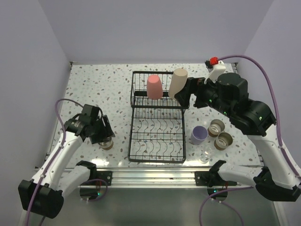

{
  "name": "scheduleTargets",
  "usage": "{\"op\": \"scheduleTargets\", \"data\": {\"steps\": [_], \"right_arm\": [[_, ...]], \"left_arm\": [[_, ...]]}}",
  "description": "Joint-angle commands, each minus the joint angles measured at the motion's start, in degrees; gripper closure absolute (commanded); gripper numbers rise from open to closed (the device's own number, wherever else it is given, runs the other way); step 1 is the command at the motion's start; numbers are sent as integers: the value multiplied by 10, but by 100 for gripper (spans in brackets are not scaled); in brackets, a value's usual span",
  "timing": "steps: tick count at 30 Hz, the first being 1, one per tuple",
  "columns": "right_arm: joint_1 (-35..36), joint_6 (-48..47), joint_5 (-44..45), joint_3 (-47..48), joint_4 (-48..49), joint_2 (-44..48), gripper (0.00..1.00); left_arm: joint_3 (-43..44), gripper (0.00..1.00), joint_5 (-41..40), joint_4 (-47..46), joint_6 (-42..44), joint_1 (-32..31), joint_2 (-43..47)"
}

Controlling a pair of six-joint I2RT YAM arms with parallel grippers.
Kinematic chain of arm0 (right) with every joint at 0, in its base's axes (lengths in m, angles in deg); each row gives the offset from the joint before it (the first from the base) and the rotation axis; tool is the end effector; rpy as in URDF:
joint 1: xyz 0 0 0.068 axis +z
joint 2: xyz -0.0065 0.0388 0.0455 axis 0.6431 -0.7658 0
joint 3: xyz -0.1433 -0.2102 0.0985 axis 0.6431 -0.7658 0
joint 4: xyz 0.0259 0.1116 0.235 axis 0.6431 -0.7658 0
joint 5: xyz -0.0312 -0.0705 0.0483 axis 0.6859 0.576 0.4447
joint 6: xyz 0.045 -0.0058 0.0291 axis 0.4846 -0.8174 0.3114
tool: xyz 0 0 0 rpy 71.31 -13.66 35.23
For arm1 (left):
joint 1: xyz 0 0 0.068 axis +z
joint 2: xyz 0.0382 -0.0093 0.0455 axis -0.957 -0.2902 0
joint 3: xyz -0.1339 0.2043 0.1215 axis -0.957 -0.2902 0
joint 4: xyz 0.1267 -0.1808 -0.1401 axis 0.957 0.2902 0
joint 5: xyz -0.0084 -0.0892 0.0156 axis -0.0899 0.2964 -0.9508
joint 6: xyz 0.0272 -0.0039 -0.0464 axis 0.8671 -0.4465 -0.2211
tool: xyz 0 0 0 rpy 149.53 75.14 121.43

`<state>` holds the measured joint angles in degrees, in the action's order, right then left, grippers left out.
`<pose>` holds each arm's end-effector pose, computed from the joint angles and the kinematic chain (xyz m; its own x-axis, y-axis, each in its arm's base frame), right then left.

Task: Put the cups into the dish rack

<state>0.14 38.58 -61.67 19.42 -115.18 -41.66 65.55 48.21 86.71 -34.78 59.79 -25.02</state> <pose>0.1394 0.1112 0.4936 -0.4769 0.1466 -0.8666 -0.3726 0.8593 0.3504 0.1523 -0.0387 0.2539 -0.8373 -0.4602 -0.2954 -0.3651 0.8725 -0.3247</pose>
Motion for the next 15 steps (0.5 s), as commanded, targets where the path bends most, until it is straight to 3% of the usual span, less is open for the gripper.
{"op": "scheduleTargets", "data": {"steps": [1,11,14,15], "right_arm": [[3,2,11,-5,-18,22,2],[3,-15,12,-11,-38,31,2],[3,-19,12,-15,-39,31,2],[3,-19,12,-16,-39,30,2]], "left_arm": [[0,32,-10,-52,-20,-29,-22],[-19,36,-60,-78,-35,-60,-61],[-31,39,-60,-91,-35,-67,-68],[-37,45,-58,-96,-35,-69,-72]]}}
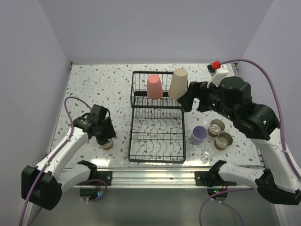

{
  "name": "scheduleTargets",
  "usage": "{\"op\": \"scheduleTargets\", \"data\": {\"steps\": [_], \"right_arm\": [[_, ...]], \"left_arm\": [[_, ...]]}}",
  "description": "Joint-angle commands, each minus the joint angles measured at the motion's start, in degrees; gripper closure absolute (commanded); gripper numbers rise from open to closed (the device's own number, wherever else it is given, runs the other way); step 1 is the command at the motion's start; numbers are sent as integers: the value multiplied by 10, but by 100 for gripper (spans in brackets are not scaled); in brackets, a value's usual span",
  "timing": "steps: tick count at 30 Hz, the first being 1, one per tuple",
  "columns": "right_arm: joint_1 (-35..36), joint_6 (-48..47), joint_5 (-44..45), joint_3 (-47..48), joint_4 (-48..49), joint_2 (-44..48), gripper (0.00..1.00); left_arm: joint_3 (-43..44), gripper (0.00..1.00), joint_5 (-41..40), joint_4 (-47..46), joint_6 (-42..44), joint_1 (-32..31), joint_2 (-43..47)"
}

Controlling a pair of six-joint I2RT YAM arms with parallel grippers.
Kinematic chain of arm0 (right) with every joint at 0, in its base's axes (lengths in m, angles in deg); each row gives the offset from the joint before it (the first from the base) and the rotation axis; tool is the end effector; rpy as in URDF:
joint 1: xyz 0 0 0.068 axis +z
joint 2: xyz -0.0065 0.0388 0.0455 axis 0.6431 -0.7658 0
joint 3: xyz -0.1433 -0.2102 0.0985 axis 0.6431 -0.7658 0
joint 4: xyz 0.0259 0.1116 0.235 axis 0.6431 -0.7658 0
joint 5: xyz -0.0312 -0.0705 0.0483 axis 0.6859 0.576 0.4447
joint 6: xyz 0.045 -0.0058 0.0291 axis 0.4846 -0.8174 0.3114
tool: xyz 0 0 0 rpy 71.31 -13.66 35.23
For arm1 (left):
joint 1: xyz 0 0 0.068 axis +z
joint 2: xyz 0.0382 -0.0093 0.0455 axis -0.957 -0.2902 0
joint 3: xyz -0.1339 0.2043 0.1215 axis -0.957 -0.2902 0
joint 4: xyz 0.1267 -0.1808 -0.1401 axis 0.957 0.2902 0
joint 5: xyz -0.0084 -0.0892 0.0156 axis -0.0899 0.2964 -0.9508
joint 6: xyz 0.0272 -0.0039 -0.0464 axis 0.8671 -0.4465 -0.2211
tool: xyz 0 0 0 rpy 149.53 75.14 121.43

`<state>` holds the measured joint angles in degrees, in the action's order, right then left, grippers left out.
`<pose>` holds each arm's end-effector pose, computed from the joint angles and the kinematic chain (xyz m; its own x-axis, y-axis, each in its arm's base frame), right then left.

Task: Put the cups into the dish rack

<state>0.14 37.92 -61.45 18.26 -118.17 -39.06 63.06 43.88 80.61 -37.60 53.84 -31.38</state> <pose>0.1270 0.1005 0.4896 -0.4893 0.1223 -0.8635 -0.3684 0.8685 0.3317 0.1682 -0.0587 0.2293 -0.8594 -0.4188 -0.2933 -0.3503 0.9001 -0.2591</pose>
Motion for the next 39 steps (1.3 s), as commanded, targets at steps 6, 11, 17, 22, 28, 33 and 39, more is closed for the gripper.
{"op": "scheduleTargets", "data": {"steps": [6,11,17,22,28,33,39], "right_arm": [[3,-16,7,-9,-4,-6,2],[3,-14,8,18,-2,-16,2],[2,5,-5,45,3,-26,2],[3,20,-22,53,26,-8,2],[3,75,-126,30,118,9,2],[3,135,-198,-1,188,12,2],[2,173,-280,4,254,-1,2]], "left_arm": [[16,100,-8,-55,11,-21,-42],[211,100,-91,52,53,-20,-43],[326,100,-111,97,69,-19,-60],[334,100,-66,22,60,-19,-1],[331,100,23,-124,51,-19,86],[309,100,100,-240,8,-19,135],[191,100,173,-437,-114,-19,186]]}}
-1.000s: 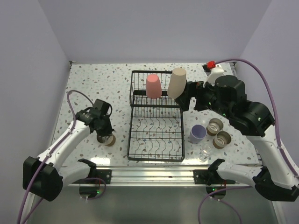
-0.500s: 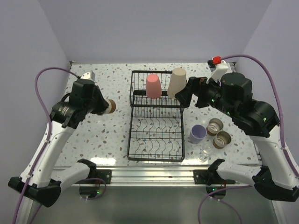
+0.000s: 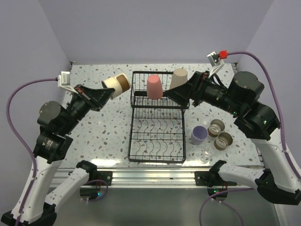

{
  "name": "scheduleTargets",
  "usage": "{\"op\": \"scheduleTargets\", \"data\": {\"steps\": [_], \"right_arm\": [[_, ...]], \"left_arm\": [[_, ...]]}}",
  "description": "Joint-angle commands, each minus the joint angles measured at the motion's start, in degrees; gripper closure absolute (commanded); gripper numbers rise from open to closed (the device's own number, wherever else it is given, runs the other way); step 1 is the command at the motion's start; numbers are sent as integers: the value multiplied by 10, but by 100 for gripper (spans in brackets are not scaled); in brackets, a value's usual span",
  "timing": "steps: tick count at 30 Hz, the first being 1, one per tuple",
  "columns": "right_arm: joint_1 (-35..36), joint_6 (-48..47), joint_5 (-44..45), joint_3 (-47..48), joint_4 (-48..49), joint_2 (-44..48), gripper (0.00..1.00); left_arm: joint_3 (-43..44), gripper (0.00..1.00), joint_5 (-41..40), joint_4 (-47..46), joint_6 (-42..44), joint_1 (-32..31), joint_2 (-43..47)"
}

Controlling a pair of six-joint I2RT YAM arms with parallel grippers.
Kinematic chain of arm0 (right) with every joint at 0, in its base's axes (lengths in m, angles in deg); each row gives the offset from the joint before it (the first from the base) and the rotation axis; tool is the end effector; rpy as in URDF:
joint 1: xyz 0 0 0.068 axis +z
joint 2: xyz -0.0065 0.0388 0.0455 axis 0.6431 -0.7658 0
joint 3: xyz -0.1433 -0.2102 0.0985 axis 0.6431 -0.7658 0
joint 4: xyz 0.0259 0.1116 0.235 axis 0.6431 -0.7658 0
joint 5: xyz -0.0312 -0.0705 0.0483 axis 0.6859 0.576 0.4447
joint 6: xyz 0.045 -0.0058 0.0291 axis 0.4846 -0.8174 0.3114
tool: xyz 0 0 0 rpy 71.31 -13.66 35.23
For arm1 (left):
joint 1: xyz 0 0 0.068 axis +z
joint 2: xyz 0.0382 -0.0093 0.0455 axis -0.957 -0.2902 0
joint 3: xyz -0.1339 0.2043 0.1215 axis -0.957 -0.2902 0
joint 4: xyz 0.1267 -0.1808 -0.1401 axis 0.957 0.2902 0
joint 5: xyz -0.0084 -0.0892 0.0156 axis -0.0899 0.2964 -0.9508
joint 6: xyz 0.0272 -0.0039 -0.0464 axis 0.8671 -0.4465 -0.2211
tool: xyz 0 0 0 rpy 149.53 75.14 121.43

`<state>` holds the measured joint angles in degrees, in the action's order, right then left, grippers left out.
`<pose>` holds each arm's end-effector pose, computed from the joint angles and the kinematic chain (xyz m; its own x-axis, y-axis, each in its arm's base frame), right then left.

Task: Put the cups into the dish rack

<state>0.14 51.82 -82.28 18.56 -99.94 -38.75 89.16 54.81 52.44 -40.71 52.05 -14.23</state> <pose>0.1221 0.1132 0.5256 -0.5324 0.3422 -0.7742 -0.5938 0.5008 0.6297 0.1107 -0.0497 0.4635 -0.3239 -0.6322 -0.7039 0.4147 0.5738 -0.7062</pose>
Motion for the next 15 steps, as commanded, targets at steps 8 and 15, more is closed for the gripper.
{"op": "scheduleTargets", "data": {"steps": [8,15], "right_arm": [[2,55,-104,-45,156,-15,2],[2,69,-123,-24,186,-89,2]], "left_arm": [[-194,100,70,-357,-188,-2,87],[-265,100,148,-553,-265,-1,53]]}}
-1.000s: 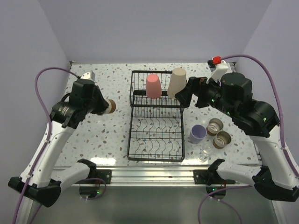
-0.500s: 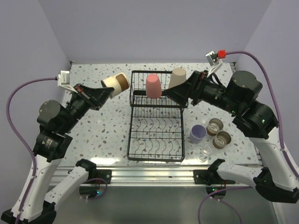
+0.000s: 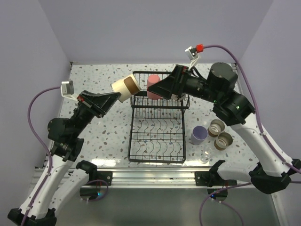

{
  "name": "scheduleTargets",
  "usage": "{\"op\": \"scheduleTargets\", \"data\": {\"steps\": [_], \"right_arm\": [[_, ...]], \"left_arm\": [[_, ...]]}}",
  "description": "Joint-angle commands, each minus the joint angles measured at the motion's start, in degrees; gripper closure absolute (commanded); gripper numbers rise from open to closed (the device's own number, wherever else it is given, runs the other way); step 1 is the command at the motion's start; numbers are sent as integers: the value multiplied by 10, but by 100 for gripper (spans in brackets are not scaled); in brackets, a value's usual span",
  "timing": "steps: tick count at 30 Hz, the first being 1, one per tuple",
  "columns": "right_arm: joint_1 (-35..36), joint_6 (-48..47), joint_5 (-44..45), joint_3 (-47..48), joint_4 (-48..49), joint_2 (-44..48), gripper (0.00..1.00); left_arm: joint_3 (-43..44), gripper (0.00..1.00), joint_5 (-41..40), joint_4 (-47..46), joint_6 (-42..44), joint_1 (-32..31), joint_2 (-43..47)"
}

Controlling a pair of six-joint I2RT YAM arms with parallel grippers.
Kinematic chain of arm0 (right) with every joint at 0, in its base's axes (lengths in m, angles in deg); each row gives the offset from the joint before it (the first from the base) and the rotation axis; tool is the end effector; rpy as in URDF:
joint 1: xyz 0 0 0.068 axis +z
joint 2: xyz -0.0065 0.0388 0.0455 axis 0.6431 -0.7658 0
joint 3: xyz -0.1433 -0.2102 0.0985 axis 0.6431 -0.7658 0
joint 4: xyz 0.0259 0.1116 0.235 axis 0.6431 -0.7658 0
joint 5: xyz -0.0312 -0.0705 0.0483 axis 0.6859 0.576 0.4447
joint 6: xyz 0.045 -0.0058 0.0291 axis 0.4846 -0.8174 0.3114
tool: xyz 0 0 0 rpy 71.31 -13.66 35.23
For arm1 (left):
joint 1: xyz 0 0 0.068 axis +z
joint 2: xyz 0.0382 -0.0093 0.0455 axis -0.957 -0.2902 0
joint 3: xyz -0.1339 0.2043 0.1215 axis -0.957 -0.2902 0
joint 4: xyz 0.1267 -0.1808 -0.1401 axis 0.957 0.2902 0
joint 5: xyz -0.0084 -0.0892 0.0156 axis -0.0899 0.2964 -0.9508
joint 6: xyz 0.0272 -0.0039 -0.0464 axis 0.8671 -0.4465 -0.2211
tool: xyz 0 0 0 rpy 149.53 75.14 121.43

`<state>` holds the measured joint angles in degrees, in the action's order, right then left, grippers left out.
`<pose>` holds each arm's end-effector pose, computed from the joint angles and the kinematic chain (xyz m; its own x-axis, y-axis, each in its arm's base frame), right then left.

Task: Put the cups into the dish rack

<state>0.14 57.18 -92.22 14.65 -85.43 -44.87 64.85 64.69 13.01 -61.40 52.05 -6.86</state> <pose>0.1595 0.1525 0.5145 -0.6064 0.3225 -0.7268 -0.6498 0.3257 0.6868 0.1145 -0.0575 0.4144 -0.4059 -0.7663 -0.4981 0.6364 0.1542 -0.7558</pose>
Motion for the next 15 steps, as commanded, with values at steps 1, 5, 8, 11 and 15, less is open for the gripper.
{"op": "scheduleTargets", "data": {"steps": [1,5,8,11,15], "right_arm": [[3,17,-27,29,45,-39,2],[3,18,-34,61,57,-74,2],[3,29,-34,49,90,-87,2],[2,49,-27,27,117,-92,2],[3,64,-18,3,132,-88,2]], "left_arm": [[-27,100,57,-207,-69,-2,-32],[-48,100,78,-273,-99,-1,-53],[-62,100,99,-333,-118,-1,-76],[-71,100,100,-360,-123,-1,-85],[-72,100,112,-387,-131,-1,-98]]}}
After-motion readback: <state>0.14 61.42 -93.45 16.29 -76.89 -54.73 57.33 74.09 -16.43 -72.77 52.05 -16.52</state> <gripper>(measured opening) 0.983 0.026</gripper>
